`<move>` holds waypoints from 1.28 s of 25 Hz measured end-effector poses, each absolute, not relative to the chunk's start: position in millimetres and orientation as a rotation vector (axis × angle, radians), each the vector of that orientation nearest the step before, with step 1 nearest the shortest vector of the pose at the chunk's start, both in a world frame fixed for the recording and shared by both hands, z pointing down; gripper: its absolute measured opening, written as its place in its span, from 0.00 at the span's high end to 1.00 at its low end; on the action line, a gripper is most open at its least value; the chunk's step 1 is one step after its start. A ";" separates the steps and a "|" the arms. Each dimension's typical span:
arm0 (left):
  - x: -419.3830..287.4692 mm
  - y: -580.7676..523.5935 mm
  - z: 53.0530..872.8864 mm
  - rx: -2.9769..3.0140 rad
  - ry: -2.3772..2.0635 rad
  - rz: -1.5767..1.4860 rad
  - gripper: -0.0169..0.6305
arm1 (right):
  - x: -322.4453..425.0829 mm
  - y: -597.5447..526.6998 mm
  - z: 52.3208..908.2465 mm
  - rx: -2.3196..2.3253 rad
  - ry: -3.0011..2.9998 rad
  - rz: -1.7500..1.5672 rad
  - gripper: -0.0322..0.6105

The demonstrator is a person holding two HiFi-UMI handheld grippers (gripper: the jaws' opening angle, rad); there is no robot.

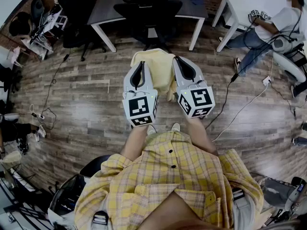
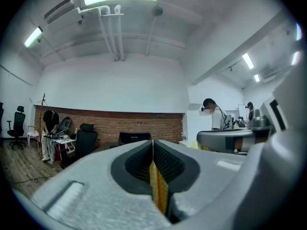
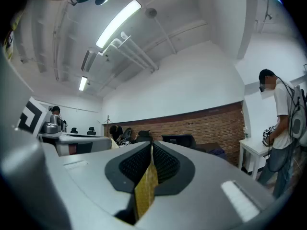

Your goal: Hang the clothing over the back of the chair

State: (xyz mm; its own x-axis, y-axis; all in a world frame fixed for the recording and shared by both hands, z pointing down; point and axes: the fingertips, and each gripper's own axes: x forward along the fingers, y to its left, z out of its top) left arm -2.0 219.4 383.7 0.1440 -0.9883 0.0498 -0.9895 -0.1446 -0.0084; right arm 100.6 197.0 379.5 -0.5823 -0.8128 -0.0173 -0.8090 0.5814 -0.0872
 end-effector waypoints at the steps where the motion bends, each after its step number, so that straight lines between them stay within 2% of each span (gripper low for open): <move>1: -1.5 219.0 383.4 2.353 -2.037 0.066 0.96 | 101.9 196.7 378.9 -1.410 2.745 -0.107 0.92; 18: 28.9 230.3 378.5 2.303 -2.148 0.048 0.96 | 127.1 201.7 373.9 -1.229 2.771 -0.117 0.92; 32: 26.7 216.8 384.1 2.249 -2.166 0.017 0.96 | 126.4 186.9 371.7 -1.157 2.801 -0.097 0.92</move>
